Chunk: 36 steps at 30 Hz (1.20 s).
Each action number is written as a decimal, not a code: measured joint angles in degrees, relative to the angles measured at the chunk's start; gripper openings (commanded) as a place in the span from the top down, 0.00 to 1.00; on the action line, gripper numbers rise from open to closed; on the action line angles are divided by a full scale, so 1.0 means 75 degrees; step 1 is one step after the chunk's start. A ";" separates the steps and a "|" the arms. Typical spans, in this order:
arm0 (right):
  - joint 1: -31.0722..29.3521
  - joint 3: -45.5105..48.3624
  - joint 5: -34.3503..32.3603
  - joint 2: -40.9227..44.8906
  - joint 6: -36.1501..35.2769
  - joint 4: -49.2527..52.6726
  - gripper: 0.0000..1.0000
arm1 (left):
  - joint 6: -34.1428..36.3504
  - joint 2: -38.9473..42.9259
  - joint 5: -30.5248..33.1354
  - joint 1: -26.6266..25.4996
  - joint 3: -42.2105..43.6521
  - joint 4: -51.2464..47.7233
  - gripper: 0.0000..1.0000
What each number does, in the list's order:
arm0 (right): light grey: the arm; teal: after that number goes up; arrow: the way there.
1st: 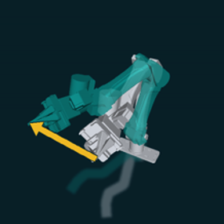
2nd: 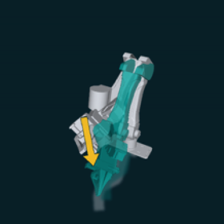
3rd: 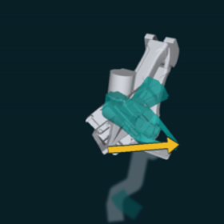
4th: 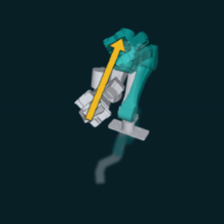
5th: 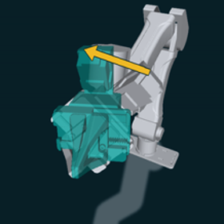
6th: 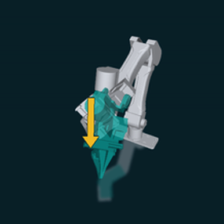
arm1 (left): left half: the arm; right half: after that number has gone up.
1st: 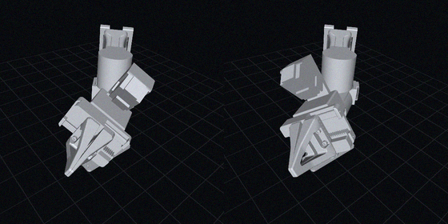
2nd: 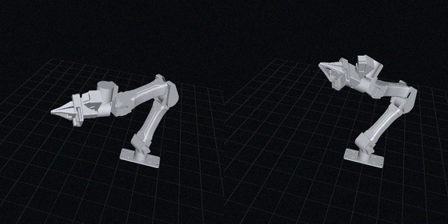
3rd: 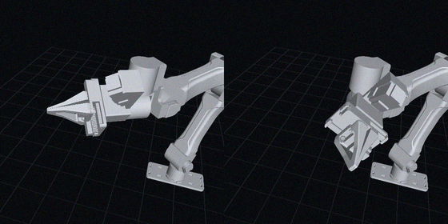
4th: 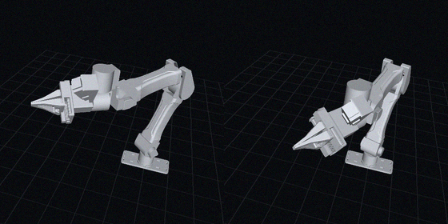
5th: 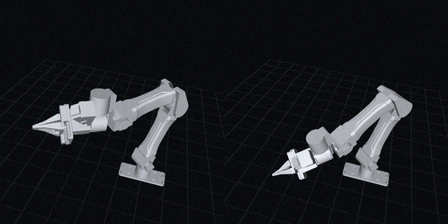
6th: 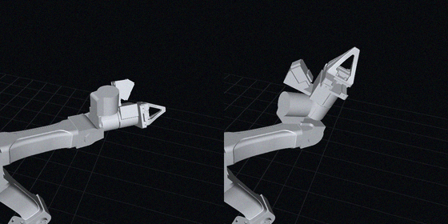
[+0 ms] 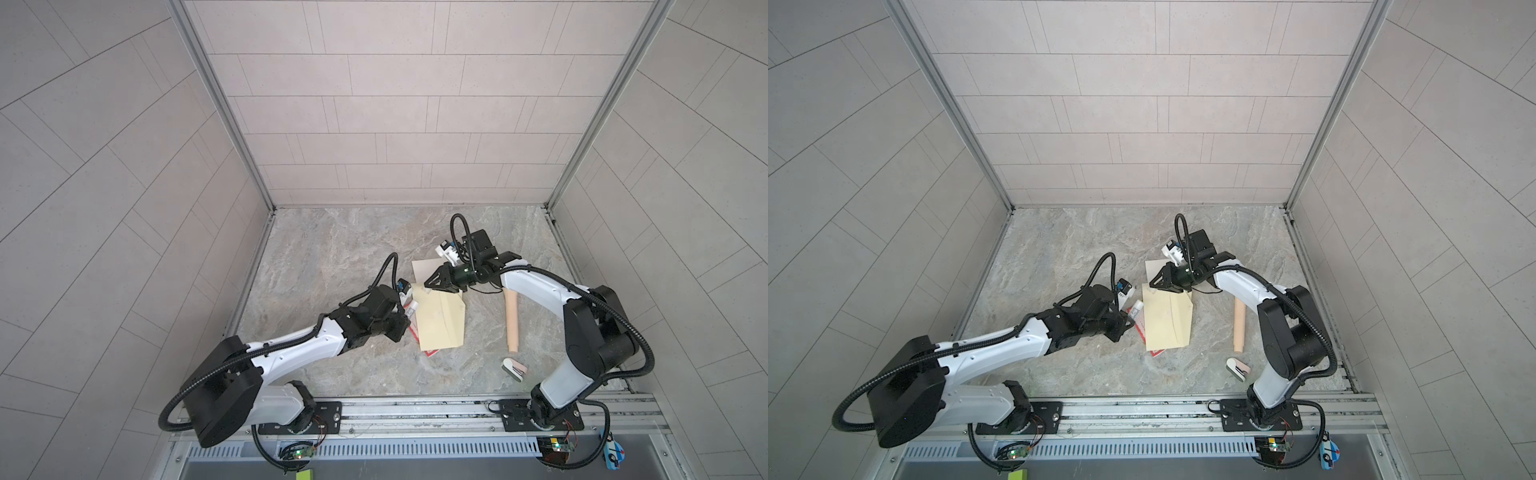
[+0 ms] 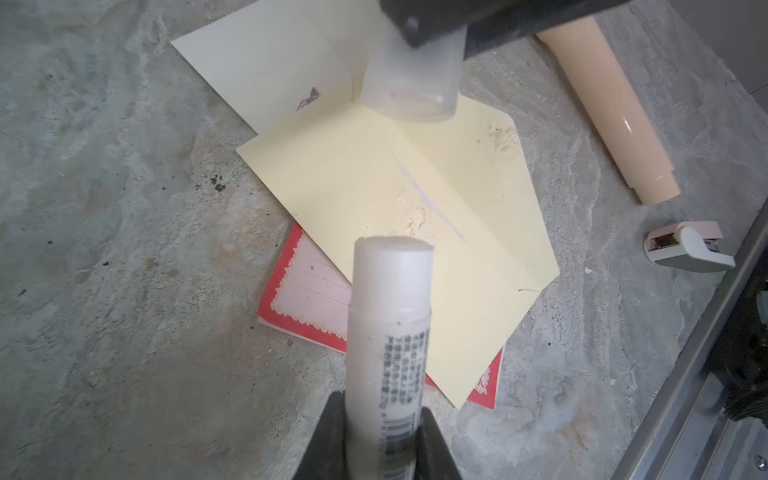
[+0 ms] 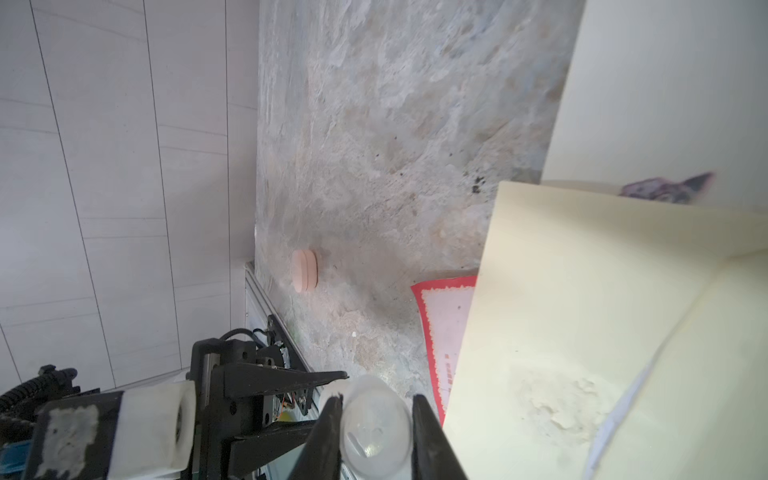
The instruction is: Place the letter into the envelope and seal it
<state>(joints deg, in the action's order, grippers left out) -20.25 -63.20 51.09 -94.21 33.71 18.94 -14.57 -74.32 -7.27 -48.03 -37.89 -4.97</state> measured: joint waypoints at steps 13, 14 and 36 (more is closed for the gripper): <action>0.0493 0.0201 -0.4590 0.0560 -0.0047 0.1341 0.84 | -0.1017 -0.0755 0.0067 0.0341 -0.0857 0.0044 1.00; 0.0507 0.0245 -0.5001 0.0557 -0.0020 0.1411 0.84 | -0.1110 -0.0813 0.0064 0.0396 -0.0947 0.0067 1.00; 0.0574 0.1087 -0.7664 -0.0221 0.0227 0.1003 0.54 | -0.1667 -0.1020 -0.0516 0.0790 -0.0842 0.0871 1.00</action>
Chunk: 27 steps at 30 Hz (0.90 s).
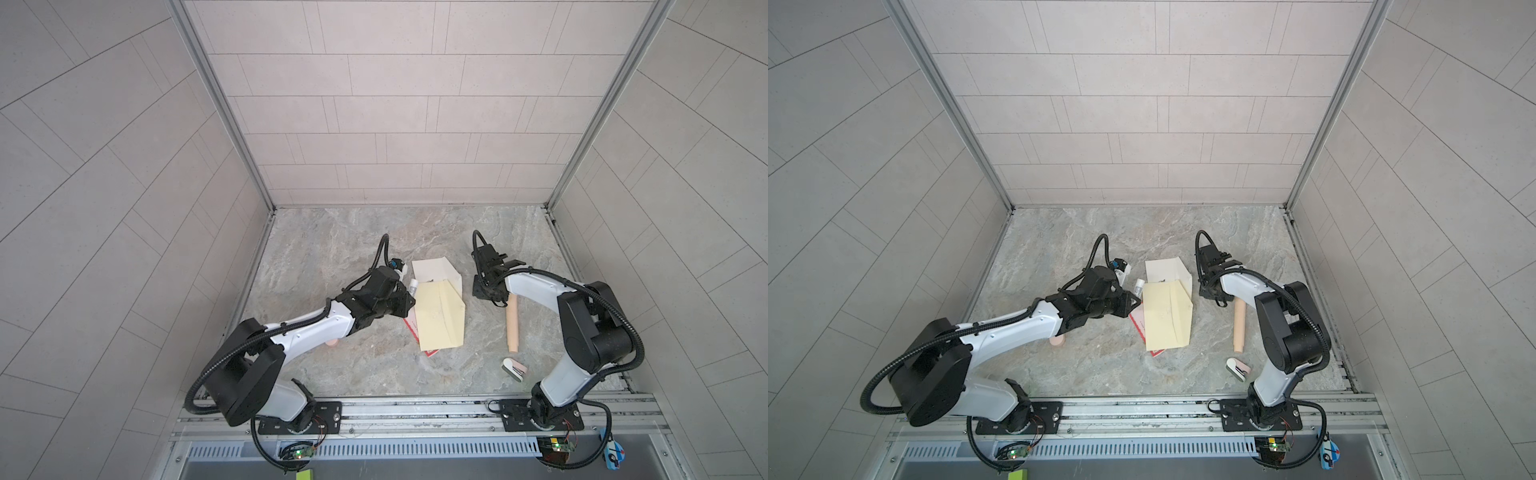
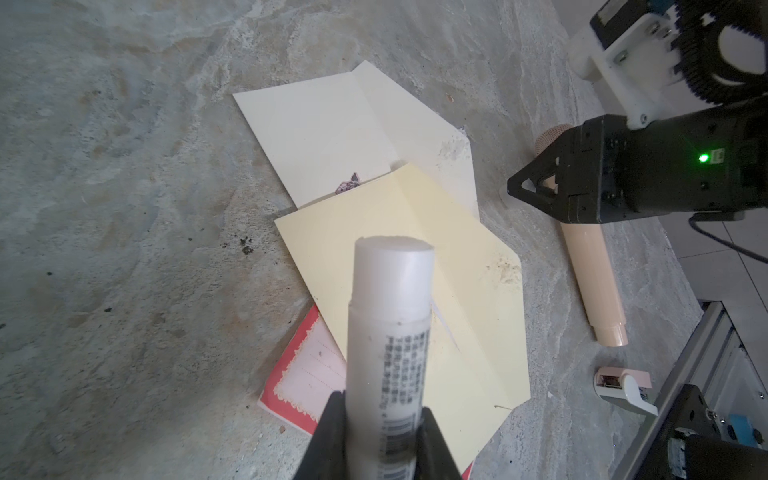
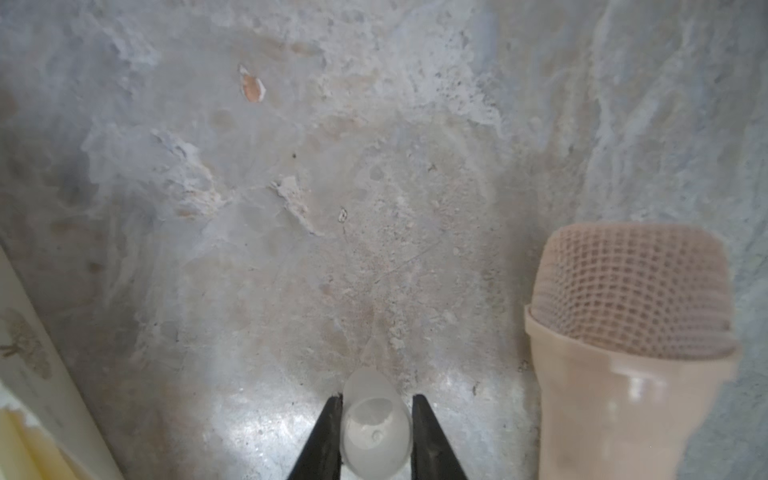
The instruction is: Place the letter into the envelope and seal it
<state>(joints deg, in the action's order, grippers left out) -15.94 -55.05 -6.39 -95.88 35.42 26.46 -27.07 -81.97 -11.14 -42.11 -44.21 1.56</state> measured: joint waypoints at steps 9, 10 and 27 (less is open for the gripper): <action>0.0000 0.0434 0.0647 0.0752 0.0137 0.0055 0.30 | -0.0050 0.0003 -0.0376 0.0122 0.0105 0.0446 0.97; 0.0000 0.0434 0.0737 0.1003 0.0117 0.0055 0.30 | -0.0073 0.0003 -0.0437 0.0152 0.0105 0.0493 0.97; -0.1233 -0.0076 0.6062 0.2110 0.0181 -0.2672 0.41 | -0.0621 -0.0050 -0.2559 0.0627 0.0297 0.2331 1.00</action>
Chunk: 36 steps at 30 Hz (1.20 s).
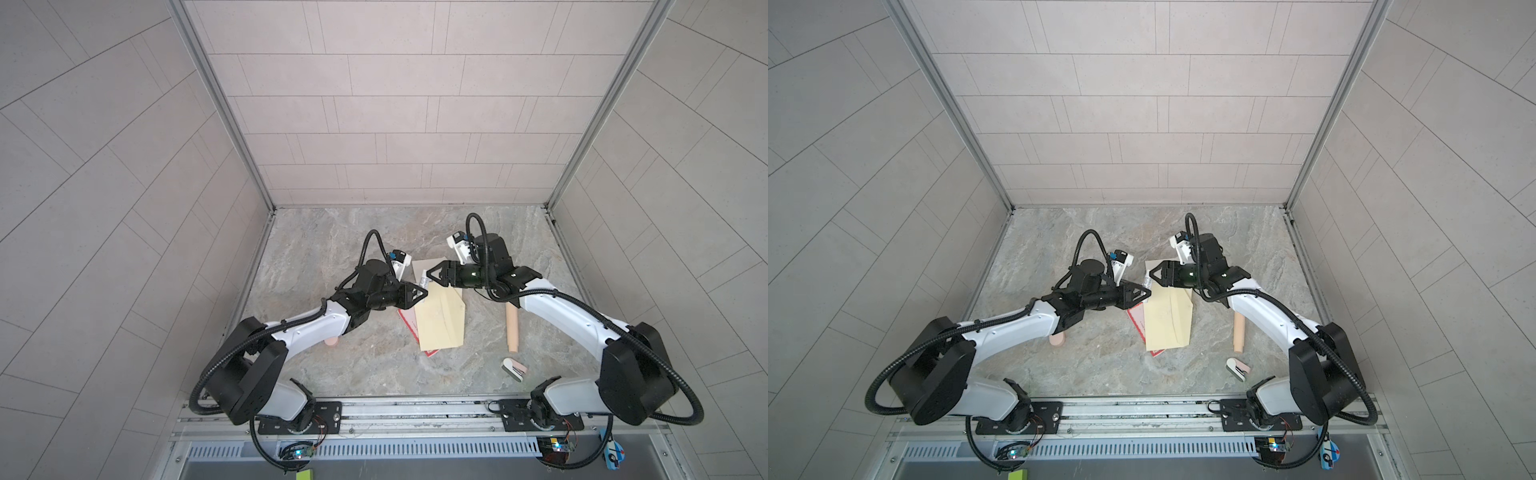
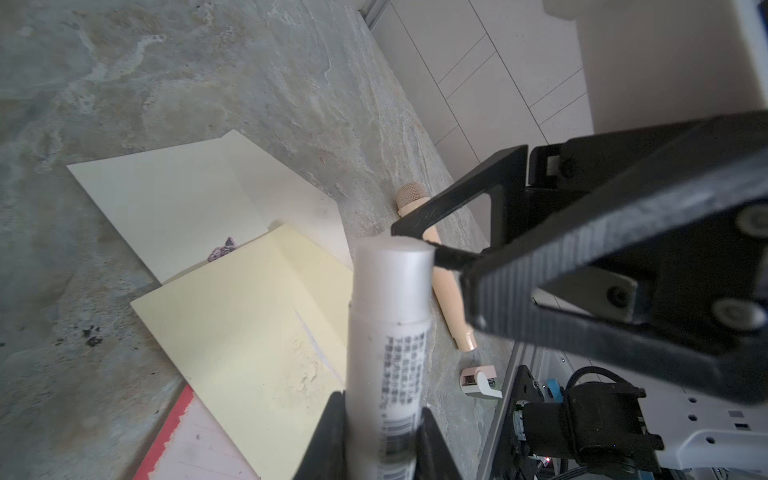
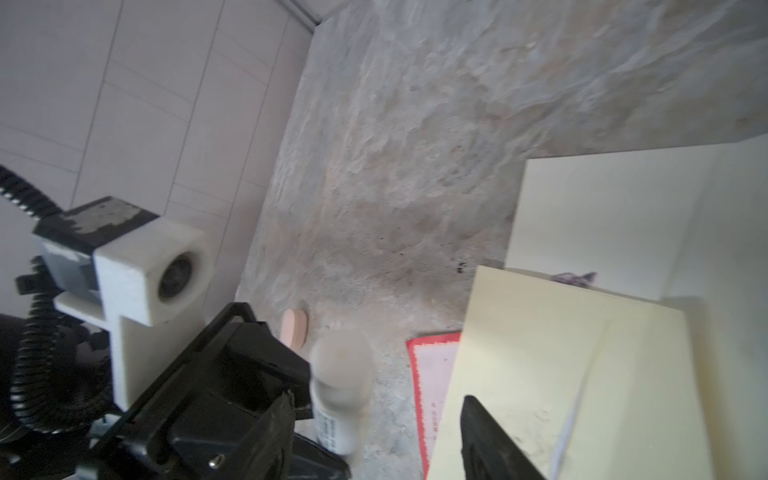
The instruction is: Place the letter into the envelope and seal it
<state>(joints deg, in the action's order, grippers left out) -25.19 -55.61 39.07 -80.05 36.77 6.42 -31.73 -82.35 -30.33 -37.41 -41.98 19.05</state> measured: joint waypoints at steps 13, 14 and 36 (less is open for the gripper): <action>-0.0119 -0.0187 0.0487 -0.0184 0.0102 -0.0280 0.51 | -0.0440 0.0076 0.0102 0.0137 0.0003 0.0647 1.00; -0.0122 -0.0187 0.0493 -0.0195 0.0096 -0.0280 0.53 | -0.0472 0.0082 0.0102 0.0137 0.0000 0.0708 1.00; 0.0041 -0.0187 0.0702 -0.0554 0.0157 -0.0784 0.91 | -0.1236 0.0335 -0.0490 0.0740 0.0239 0.1431 0.42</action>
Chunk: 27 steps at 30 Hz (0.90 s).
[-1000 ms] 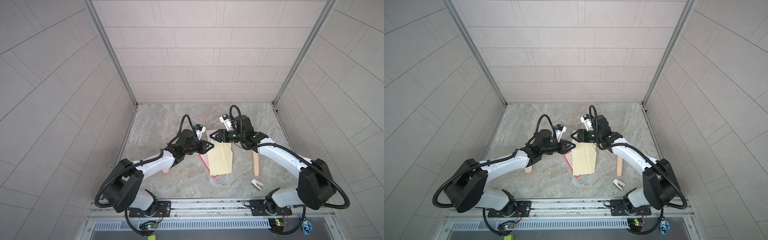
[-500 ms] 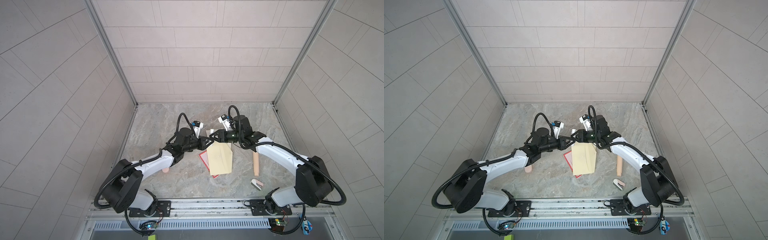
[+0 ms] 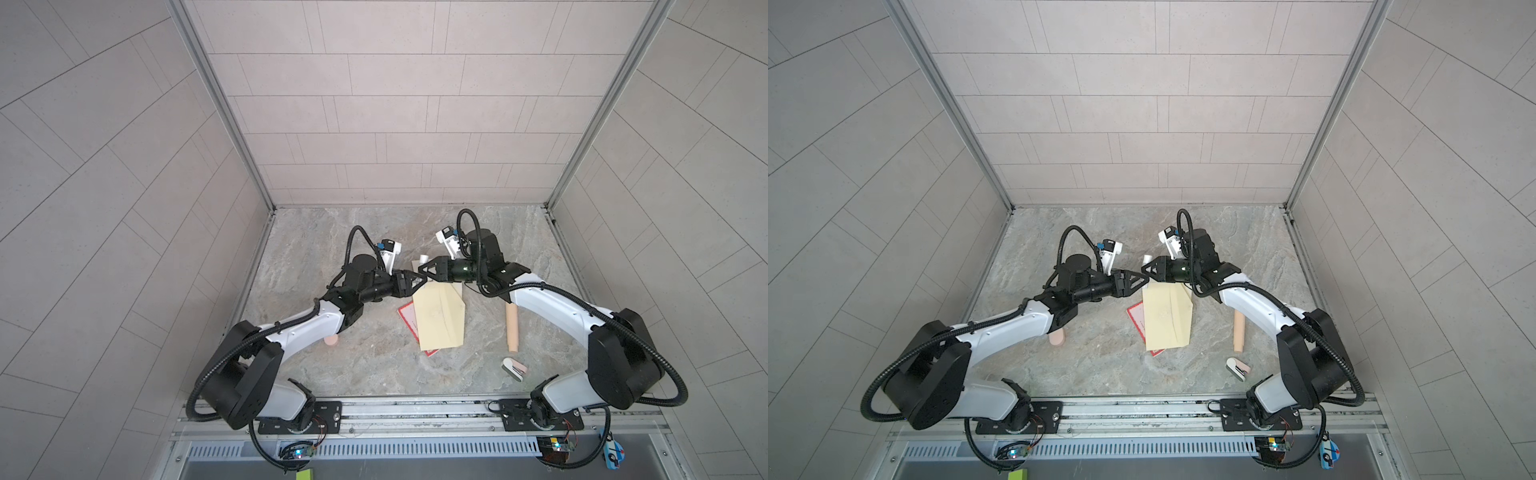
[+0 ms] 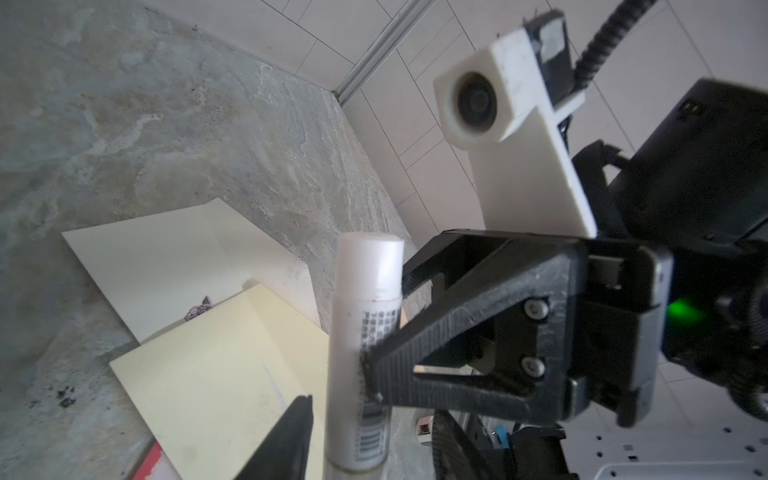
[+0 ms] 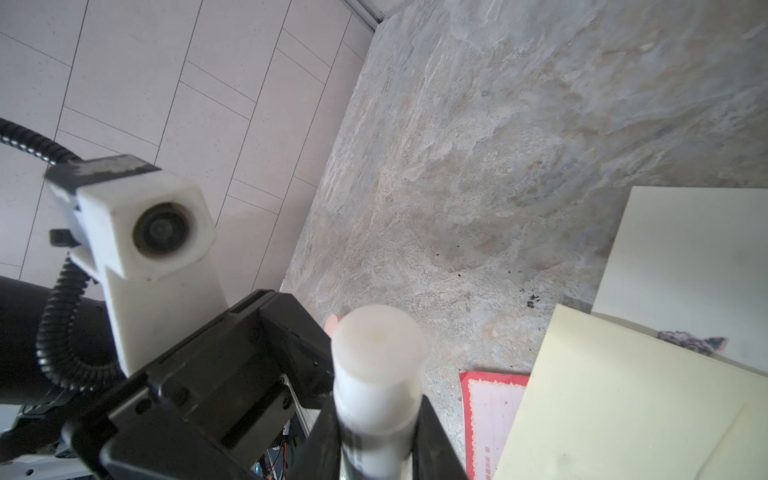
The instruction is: Place the letter into the envelope and seal it
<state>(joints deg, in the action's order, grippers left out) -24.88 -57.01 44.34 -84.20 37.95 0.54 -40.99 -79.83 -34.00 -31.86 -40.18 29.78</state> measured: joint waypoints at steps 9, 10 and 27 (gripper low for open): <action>0.0152 -0.0595 0.0988 0.0000 -0.1848 0.2279 0.91 | -0.0294 0.0248 -0.0819 0.0571 -0.0714 -0.0361 0.37; 0.0137 -0.0670 0.1078 0.0000 -0.1985 0.2413 0.91 | -0.0373 0.0149 -0.0950 0.0557 -0.0860 -0.0353 0.36; -0.0026 -0.1384 0.1227 -0.0230 -0.2500 0.3077 0.92 | -0.1148 -0.0790 -0.1661 0.0286 -0.1105 -0.0122 0.51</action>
<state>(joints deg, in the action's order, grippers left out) -25.08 -67.40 53.54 -85.93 19.20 23.62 -49.60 -85.76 -46.46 -29.71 -48.47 28.86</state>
